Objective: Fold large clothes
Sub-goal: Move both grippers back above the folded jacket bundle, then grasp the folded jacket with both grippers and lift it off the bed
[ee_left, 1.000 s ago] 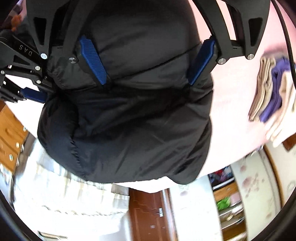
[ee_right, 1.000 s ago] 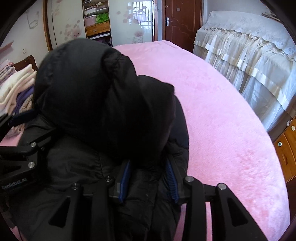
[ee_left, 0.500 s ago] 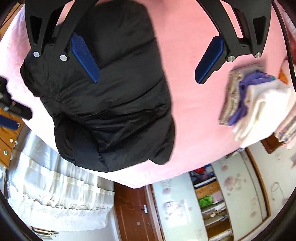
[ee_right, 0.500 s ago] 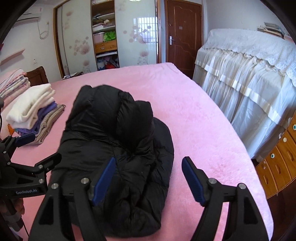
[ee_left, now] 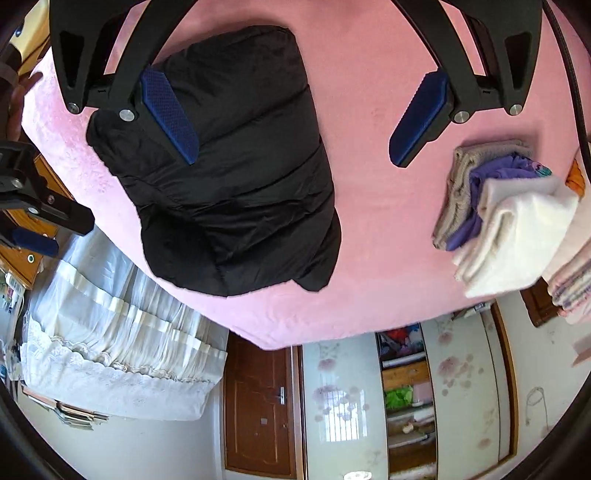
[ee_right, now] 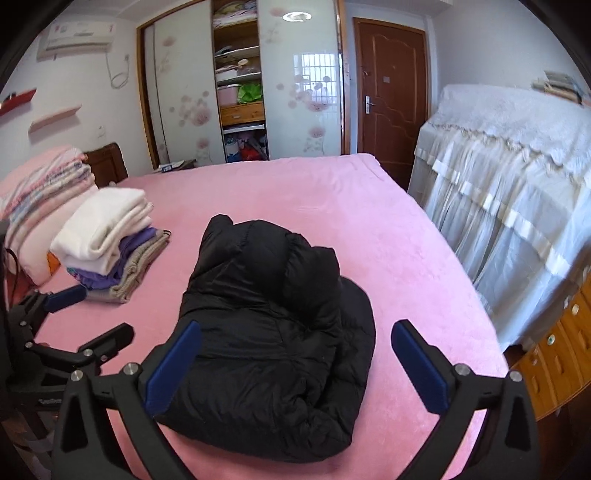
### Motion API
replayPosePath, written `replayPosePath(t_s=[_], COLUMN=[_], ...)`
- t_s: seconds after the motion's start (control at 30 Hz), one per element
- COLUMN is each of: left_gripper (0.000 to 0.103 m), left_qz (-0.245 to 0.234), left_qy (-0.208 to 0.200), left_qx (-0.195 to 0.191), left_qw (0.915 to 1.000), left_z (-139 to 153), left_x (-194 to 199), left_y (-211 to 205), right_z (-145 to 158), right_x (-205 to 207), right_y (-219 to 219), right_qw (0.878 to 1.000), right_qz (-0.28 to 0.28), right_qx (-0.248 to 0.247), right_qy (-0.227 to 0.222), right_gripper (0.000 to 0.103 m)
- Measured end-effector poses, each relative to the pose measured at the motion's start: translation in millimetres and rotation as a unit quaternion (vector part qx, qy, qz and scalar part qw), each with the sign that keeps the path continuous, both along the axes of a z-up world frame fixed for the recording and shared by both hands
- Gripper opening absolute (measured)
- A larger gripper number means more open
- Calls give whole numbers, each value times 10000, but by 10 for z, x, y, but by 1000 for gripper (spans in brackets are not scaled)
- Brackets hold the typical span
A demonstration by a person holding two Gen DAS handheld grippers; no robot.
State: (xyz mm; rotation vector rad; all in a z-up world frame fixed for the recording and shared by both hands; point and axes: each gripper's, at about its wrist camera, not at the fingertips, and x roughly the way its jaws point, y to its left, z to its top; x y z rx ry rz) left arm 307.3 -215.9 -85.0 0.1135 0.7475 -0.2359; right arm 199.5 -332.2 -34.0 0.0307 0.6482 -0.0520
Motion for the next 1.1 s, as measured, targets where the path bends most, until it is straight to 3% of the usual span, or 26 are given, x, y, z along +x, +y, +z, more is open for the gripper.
replayPosePath(t_s=[0.27, 0.5, 0.63, 0.77, 0.83, 1.0, 1.1], left_gripper=[103, 103, 103, 103, 103, 103, 103], left_qz=[-48, 40, -125, -244, -295, -445, -540], left_qy=[710, 1332, 1643, 1834, 1916, 2097, 2190], left_qx=[-116, -783, -1258, -1386, -1411, -1321, -1258], left_qw=[9974, 9880, 9783, 9729, 9708, 9678, 9661], left_z=[-530, -1047, -1313, -1429, -1458, -1403, -1376], left_x=[471, 899, 1018, 1103, 1143, 1235, 1285], left_y=[-20, 57, 65, -7, -33, -123, -218], right_z=[-516, -1157, -1488, -1731, -1812, -2089, -2193], right_x=[608, 993, 1025, 997, 988, 965, 944], right_y=[-260, -505, -819, -1050, -1119, -1334, -1380], right_qw=[9933, 9801, 9707, 9590, 9545, 9264, 9167], right_qz=[141, -62, -184, -220, -206, -154, -107], right_qx=[472, 451, 1075, 1739, 1941, 2923, 3231], right_qy=[1046, 1931, 2140, 2227, 2255, 2369, 2349], right_gripper=[103, 103, 103, 103, 103, 103, 103])
